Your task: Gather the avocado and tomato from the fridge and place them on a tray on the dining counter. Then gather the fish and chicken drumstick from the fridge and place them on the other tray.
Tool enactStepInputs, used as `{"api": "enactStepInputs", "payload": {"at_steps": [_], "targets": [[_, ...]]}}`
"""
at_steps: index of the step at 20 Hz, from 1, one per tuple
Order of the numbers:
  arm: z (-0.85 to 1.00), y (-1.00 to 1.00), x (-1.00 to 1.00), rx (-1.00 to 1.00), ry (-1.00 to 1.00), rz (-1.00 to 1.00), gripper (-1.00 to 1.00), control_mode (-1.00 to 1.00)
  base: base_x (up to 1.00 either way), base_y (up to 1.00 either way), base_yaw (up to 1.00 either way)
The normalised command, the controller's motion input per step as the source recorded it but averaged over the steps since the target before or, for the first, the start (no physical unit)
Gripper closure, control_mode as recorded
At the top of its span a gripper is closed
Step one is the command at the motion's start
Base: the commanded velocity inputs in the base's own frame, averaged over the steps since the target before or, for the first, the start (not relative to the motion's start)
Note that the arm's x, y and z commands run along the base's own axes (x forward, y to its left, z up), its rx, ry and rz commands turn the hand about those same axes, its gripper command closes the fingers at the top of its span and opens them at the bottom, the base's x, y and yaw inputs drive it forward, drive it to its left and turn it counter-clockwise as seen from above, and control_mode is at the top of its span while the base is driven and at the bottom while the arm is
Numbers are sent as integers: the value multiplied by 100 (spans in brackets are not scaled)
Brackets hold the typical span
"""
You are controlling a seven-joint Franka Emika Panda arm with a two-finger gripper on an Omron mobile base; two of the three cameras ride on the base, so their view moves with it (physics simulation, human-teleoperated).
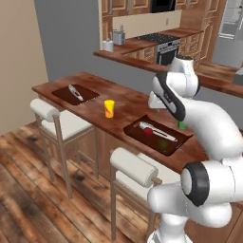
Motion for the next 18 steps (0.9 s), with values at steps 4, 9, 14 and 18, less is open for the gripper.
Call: {"api": "enactStepInputs", "payload": {"at_steps": [4,9,14,18], "targets": [[57,20,-100,0,-48,6,-100,-100,0,0,0],[18,31,-85,-5,-70,5,-100,-100,0,0,0],[38,0,-38,0,-30,0,-100,-100,0,0,0],[51,0,-35,0,-10,0,-100,-100,0,0,0]]}}
